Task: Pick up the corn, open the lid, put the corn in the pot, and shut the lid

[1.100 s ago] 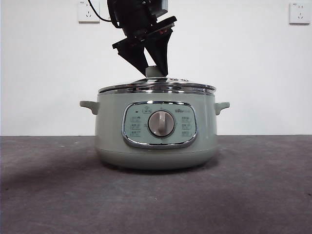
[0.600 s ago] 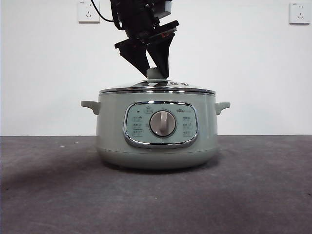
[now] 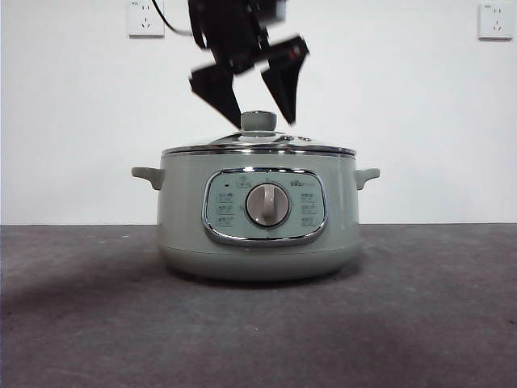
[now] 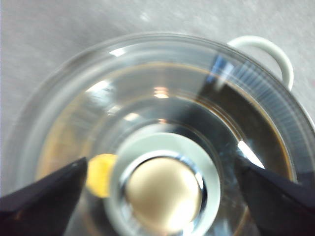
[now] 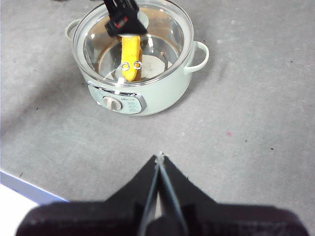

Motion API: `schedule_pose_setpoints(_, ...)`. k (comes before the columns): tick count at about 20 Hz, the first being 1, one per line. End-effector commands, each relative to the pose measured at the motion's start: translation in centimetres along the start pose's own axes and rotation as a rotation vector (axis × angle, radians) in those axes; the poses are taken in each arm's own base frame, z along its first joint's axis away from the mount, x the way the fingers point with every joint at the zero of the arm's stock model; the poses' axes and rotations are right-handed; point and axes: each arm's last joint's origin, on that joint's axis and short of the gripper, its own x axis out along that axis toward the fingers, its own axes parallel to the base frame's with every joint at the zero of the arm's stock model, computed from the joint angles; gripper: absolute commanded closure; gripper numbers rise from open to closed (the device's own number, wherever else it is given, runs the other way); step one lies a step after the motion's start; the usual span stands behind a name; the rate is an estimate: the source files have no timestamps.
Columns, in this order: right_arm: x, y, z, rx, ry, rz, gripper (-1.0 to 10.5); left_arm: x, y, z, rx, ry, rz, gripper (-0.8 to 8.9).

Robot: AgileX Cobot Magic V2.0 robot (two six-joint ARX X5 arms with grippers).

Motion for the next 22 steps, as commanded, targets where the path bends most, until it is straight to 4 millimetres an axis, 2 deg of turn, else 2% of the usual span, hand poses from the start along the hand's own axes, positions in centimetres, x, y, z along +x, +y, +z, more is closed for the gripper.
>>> schedule_pose_setpoints(1,0.2,0.0,-0.3,-0.013,0.027,-0.008,9.5,-6.0,0.0,0.5,-0.004,-0.124,0.06,3.04)
schedule_pose_setpoints(4,0.2,0.0,-0.3,-0.012,0.026,-0.008,9.5,-12.4,-0.3,-0.3,-0.02,-0.203,0.097,3.3)
schedule_pose_setpoints(5,0.2,0.0,-0.3,-0.012,0.025,-0.011,9.5,-14.5,-0.4,-0.9,-0.023,-0.217,0.098,4.17)
schedule_pose_setpoints(7,0.2,0.0,-0.3,-0.012,0.025,-0.013,9.5,-18.8,-0.9,-2.7,-0.017,-0.225,0.084,7.7)
schedule_pose_setpoints(8,0.2,0.0,-0.3,-0.012,0.025,-0.012,9.5,-20.8,-1.1,-3.6,-0.016,-0.234,0.079,8.14)
schedule_pose_setpoints(11,0.2,0.0,-0.3,-0.012,0.025,-0.012,9.5,-26.3,-1.7,-6.3,-0.06,-0.31,0.084,8.14)
schedule_pose_setpoints(13,0.2,0.0,-0.3,-0.012,0.025,-0.012,9.5,-29.2,-1.9,-7.5,-0.072,-0.397,0.092,8.14)
schedule_pose_setpoints(17,0.3,0.0,-0.3,-0.013,0.026,-0.013,9.5,-32.3,-2.3,-9.3,-0.072,-0.481,0.102,8.14)
schedule_pose_setpoints(18,0.3,0.0,-0.3,-0.013,0.026,-0.013,9.5,-32.6,-2.3,-9.5,-0.071,-0.488,0.102,8.14)
schedule_pose_setpoints(20,0.3,0.0,-0.3,-0.013,0.026,-0.013,9.5,-32.8,-2.2,-10.0,0.036,-0.454,0.163,8.14)
schedule_pose_setpoints(22,0.3,0.0,-0.3,-0.013,0.026,-0.013,9.5,-32.2,-1.5,-10.2,0.009,-0.416,0.213,8.14)
